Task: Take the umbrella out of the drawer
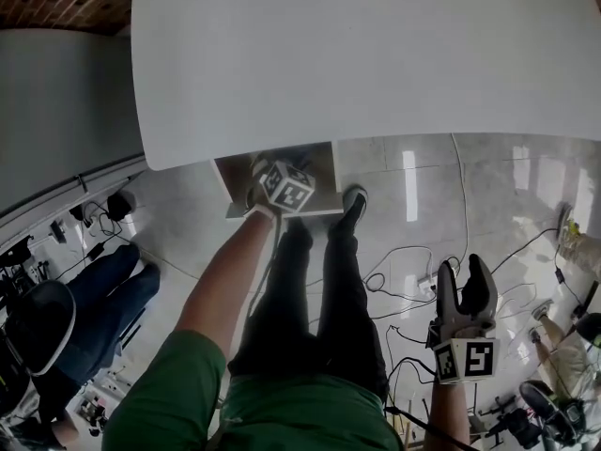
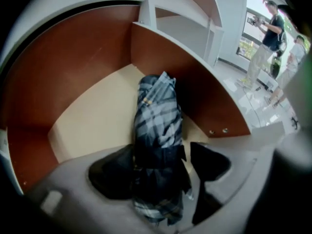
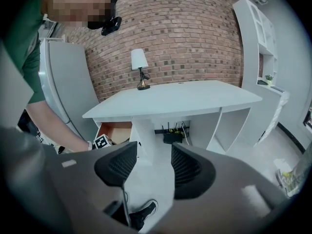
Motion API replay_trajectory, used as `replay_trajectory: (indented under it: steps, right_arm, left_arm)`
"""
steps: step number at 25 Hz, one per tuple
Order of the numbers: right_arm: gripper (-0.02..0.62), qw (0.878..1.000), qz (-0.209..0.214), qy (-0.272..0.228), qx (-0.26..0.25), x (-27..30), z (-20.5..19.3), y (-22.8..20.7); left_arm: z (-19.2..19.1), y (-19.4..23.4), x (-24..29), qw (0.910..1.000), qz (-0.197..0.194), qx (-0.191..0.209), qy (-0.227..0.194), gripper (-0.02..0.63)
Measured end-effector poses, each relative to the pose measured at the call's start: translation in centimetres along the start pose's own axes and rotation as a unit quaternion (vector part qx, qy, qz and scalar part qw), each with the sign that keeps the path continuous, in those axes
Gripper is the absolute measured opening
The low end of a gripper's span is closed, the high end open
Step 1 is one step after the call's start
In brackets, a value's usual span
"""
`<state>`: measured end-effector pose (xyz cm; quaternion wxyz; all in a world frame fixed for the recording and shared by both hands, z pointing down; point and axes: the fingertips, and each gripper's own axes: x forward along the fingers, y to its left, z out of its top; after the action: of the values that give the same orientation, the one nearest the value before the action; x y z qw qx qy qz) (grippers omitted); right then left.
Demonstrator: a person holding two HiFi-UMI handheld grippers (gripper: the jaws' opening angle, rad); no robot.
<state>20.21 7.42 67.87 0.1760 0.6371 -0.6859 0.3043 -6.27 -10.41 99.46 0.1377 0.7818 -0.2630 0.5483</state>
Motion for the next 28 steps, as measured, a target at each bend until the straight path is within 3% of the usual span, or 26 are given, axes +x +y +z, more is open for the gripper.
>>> replay_trajectory:
  steps: [4,10,19,24,28]
  right_arm:
    - [0.218,1.000,0.001,0.007,-0.002,0.2,-0.3,-0.2]
    - [0.218,1.000,0.013,0.011,0.000,0.2,0.1,0.6]
    - [0.218,1.000,0.014,-0.016,0.009,-0.3,2.9,1.9]
    - [0.217,0.997,0.027,-0.066,0.014,0.1,7.7,4.6]
    - [0.216,0.997,0.034,-0.071,0.007,-0.8,9.7,4.9]
  left_arm:
    - [-0.3,0.5,0.7,0.9998,0.000,-0.016,0.009,0.271]
    - [-0.3,0.4,-0.3,0.9995,-0.025,-0.014,0.016,0.193]
    - [0.2,0.9,-5.6,0.9994,-0.030,0.001,-0.016,0.187]
    - [0.3,1.4,-9.1,0.9986,-0.043,0.020,-0.021,0.189]
    - [0.5,0.1,-12.8,0.9982,-0.042,0.035,-0.022,0.189]
